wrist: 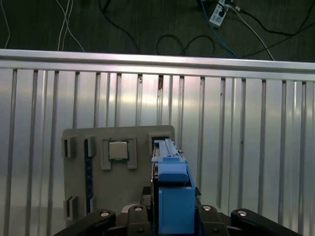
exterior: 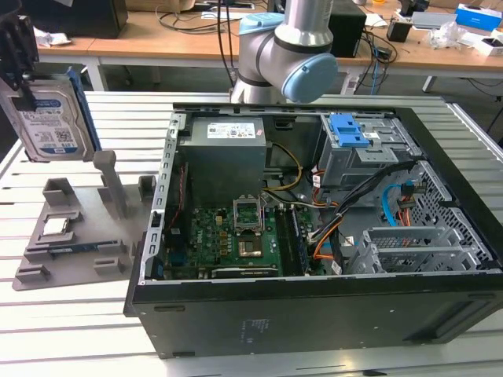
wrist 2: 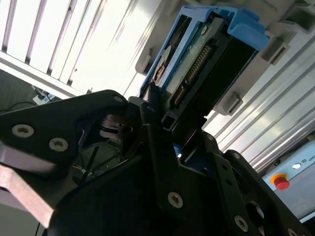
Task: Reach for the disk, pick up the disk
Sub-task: 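Pick up the disk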
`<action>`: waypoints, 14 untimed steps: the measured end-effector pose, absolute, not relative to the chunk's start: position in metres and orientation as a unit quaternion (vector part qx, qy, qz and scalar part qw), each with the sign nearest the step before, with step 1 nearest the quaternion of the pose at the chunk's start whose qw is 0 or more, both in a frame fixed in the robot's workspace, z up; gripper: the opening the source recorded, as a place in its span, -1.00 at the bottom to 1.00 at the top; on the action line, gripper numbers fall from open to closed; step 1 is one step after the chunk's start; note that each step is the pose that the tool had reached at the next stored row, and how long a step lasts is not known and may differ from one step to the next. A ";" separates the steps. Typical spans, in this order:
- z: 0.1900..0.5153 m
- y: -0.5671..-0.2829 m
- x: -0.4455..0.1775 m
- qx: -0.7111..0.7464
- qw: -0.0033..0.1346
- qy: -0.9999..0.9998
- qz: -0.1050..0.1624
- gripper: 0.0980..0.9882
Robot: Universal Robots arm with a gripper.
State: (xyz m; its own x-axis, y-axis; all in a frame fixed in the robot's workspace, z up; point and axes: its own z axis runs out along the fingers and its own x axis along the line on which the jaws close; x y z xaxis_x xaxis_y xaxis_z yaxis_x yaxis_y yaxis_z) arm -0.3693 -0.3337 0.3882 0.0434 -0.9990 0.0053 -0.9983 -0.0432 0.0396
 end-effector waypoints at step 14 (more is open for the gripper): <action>0.437 -0.332 -0.369 0.722 0.016 -0.692 -0.012 -0.40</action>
